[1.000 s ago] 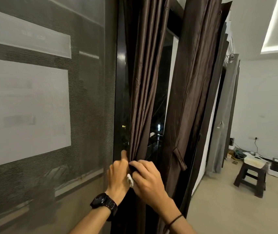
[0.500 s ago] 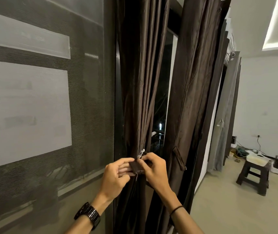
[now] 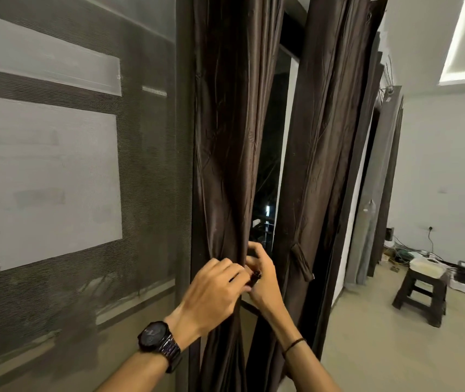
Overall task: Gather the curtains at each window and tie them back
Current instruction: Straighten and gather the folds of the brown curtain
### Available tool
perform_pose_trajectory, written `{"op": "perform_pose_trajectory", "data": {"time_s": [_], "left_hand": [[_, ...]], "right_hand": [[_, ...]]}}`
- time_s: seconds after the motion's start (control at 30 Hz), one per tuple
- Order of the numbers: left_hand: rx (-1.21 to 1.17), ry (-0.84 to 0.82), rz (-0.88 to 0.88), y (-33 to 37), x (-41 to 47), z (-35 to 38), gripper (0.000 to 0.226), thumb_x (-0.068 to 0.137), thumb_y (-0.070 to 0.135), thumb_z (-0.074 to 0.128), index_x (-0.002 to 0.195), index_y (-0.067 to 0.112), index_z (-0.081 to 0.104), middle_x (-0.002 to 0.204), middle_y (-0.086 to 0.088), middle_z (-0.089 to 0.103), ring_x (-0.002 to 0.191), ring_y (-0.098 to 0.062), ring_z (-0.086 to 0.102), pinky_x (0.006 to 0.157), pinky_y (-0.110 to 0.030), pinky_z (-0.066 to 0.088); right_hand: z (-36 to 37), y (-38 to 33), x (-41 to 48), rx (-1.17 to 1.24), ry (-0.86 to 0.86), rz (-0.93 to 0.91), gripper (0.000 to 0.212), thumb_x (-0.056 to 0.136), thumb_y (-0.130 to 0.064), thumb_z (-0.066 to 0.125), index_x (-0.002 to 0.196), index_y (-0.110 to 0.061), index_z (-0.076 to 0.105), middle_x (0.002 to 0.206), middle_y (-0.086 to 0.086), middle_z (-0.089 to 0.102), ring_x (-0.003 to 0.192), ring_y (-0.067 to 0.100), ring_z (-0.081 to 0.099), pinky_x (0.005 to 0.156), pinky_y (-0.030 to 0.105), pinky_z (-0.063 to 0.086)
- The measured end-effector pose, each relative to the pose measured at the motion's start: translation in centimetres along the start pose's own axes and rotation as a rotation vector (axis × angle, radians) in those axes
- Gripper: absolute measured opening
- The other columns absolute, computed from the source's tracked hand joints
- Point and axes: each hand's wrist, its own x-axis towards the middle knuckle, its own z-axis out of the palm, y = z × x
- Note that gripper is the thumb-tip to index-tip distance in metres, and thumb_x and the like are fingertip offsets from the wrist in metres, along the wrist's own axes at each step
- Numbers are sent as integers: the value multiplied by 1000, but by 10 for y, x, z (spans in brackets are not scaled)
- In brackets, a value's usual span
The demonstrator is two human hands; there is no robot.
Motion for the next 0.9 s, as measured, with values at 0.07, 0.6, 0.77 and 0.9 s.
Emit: {"op": "perform_pose_trajectory", "data": {"time_s": [0.07,0.6,0.77,0.9], "left_hand": [[8,2,-59,-1,1,1,7,103,27,59,98,22,62,84,7,63,76,-17,56,64,-34,44],[35,-137,-370,-9,-11,6,43,91,19,70,130,37,70,67,13,65,67,-13,57,62,-34,39],[147,-200,-193,-13,-11,3,52,87,15,70,133,38,66,67,14,64,65,-13,55,64,-32,29],[160,-155,-395,-13,-6,-2,23,87,27,79,110,31,79,75,10,76,70,-15,68,63,-34,41]], "right_hand": [[1,4,-2,109,30,110,27,99,11,52,114,-11,47,69,9,60,59,15,52,51,22,43],[5,-3,-24,183,320,189,11,94,4,65,89,-5,63,73,15,66,67,17,62,64,28,53],[3,2,-29,164,336,174,12,96,4,63,96,-8,64,75,19,66,71,26,63,69,41,55],[6,-1,-30,220,363,198,14,97,3,62,97,-7,53,66,4,60,64,21,63,70,40,61]]}}
